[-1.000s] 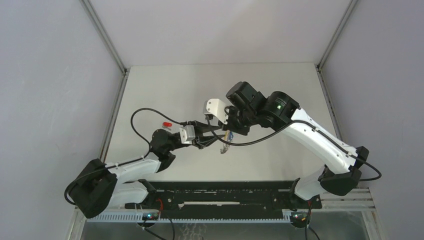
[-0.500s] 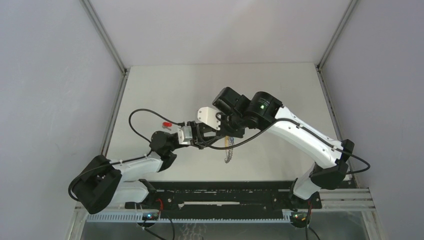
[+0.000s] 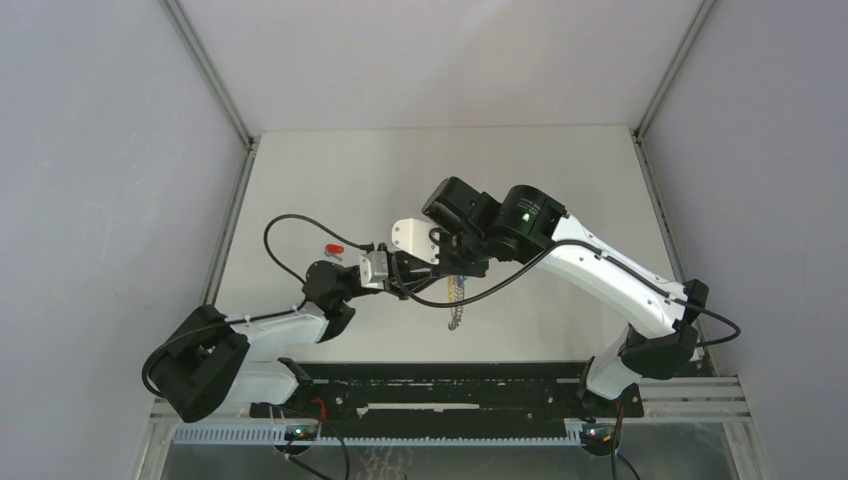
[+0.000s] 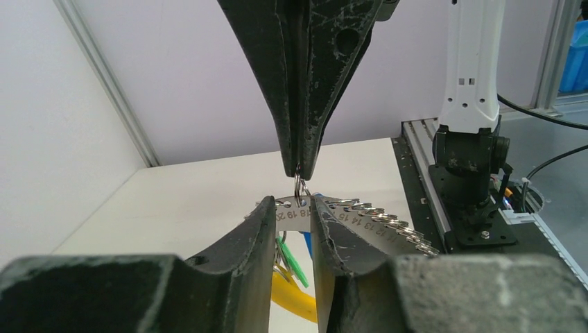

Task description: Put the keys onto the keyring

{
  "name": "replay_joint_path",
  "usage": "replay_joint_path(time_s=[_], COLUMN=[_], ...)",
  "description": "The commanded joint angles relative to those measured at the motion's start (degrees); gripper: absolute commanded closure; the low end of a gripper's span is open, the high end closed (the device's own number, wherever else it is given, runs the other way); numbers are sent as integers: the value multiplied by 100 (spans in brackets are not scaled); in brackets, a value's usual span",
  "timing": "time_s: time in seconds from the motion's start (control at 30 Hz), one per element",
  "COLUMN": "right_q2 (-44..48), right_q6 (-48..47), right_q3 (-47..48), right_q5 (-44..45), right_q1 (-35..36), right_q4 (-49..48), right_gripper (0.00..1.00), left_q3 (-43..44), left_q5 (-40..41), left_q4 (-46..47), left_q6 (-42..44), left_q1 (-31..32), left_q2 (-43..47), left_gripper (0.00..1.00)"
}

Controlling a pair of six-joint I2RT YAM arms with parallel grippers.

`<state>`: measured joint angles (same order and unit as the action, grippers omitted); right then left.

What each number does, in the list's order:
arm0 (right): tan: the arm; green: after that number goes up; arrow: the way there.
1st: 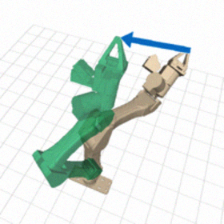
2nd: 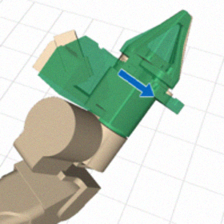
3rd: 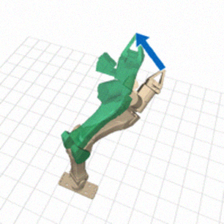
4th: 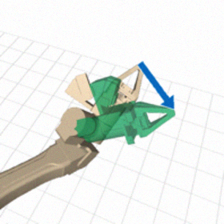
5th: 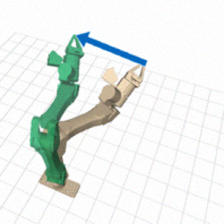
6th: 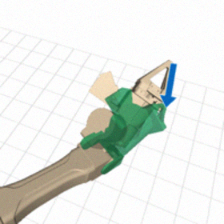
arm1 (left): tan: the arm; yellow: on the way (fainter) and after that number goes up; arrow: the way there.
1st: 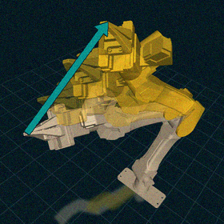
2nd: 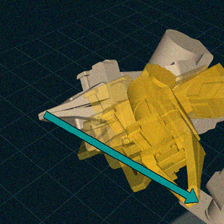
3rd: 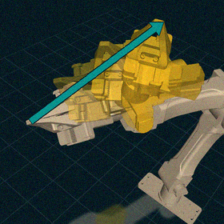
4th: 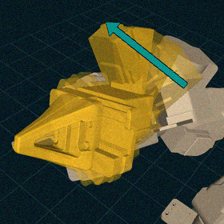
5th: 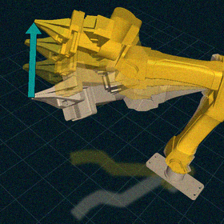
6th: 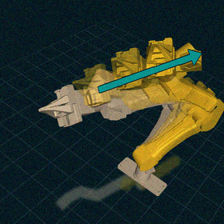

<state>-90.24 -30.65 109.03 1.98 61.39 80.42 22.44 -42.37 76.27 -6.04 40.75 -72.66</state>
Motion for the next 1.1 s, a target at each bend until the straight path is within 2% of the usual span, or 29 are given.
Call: replay_joint_path(time_s=[0.0,0.57,0.73,0.83,0.97,1.07], right_q2=[62,-6,-15,-17,-8,40], right_q6=[-70,-117,-138,-159,-185,-174], right_q3=[195,172,147,119,136,114], right_q5=[86,6,-23,-33,-15,7], right_q1=[58,122,185,216,248,260], right_q4=[-132,-151,-139,-150,-195,-223], right_gripper=[100,100,100,100,100,100], left_q3=[185,327,354,380,401,364], left_q5=[-141,-254,-267,-303,-357,-318], left_q4=[325,349,363,356,363,363], left_q6=[-148,-272,-289,-310,-352,-303], left_q1=[12,100,100,100,106,108], left_q2=[26,83,134,132,53,86], left_gripper=[72,74,77,82,99,100])
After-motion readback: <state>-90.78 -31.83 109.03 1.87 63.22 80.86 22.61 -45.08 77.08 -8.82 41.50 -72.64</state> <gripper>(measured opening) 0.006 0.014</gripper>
